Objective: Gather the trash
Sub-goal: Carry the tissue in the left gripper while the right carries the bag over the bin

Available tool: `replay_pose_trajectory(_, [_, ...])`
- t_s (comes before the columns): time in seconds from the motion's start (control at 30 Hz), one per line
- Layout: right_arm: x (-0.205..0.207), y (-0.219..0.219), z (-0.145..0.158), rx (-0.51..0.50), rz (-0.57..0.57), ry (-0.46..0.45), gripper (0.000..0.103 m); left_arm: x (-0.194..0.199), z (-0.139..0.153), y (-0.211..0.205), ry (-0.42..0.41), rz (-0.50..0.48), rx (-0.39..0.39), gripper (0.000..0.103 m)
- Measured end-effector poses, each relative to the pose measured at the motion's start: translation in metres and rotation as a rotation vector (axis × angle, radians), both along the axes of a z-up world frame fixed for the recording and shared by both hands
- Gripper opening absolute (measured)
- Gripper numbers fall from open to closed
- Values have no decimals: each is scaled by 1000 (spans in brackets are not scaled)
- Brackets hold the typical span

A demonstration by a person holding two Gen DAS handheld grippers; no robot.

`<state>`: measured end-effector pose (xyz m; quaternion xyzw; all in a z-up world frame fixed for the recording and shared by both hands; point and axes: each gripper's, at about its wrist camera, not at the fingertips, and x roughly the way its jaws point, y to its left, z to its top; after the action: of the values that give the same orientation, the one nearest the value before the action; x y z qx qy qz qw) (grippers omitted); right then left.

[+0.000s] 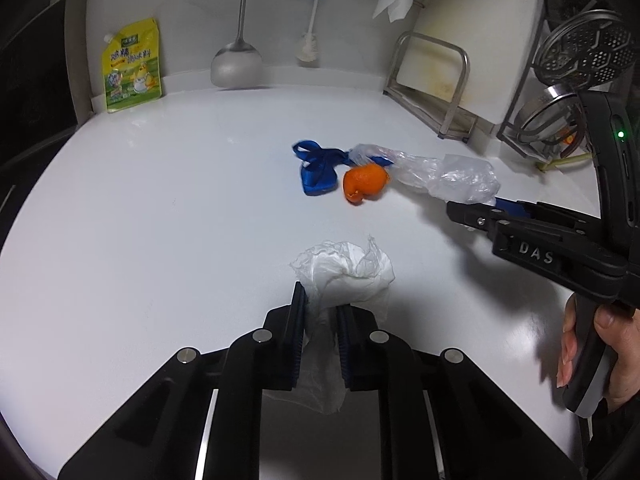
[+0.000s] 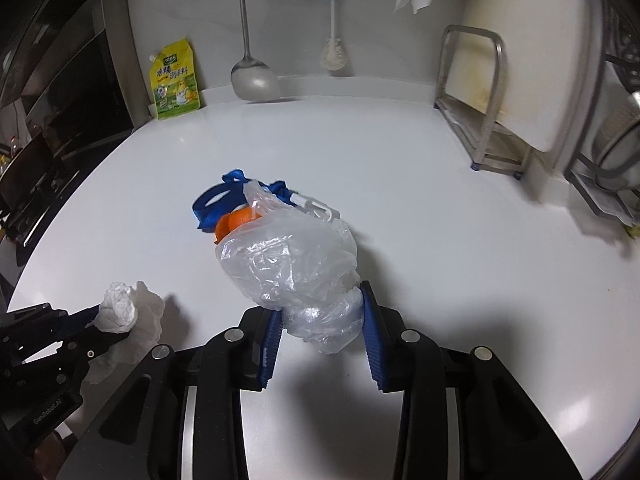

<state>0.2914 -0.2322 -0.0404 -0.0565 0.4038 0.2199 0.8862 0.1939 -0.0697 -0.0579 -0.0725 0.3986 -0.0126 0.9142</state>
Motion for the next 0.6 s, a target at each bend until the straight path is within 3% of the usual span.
replay_pose_trajectory(0.13, [-17,-10,25,67,-32,-38,35,-12,9,11,-14,-2,-4,15])
replay_pose_trajectory(0.33, [-38,-4,57,88,-59,-95,35,-26,22,26,-36,-7,-17,15])
replay_pose_trajectory(0.6, [-97,1,60,88,-119,-113,35,-55,41,43,-83,-34,-17,15])
